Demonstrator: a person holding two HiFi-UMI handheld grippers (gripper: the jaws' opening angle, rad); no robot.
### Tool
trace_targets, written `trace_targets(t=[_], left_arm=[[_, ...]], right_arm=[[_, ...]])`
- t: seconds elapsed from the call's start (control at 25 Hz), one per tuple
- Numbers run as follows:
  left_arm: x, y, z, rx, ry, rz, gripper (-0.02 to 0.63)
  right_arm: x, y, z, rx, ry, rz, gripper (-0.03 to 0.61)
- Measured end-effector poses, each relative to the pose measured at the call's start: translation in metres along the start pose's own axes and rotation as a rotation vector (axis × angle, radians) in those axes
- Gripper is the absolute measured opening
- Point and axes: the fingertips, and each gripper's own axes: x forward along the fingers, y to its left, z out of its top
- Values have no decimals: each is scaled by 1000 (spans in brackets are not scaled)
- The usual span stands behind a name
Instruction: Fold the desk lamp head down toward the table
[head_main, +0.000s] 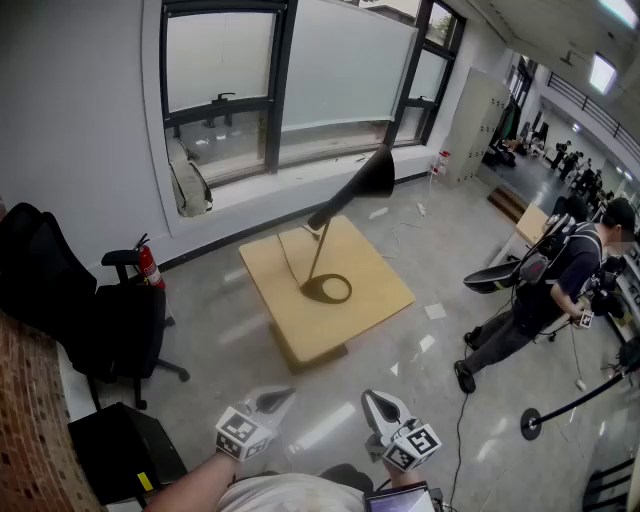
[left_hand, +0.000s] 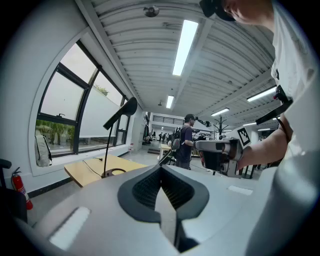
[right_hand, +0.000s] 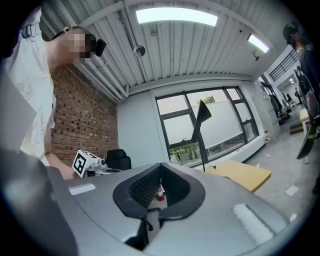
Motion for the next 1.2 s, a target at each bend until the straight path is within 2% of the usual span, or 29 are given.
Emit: trace_targets(t=[0.6, 0.96, 1.2], left_arm=[[-7, -4, 2, 19, -9, -15, 0], [-15, -1, 0, 10, -6, -17, 0], [-10, 5, -4, 0, -1, -8, 0]], right_arm=[[-2, 10, 2, -13, -27, -37, 12], [0, 13, -2, -4, -10, -74, 12], [7, 10, -12, -22, 29, -57, 12]])
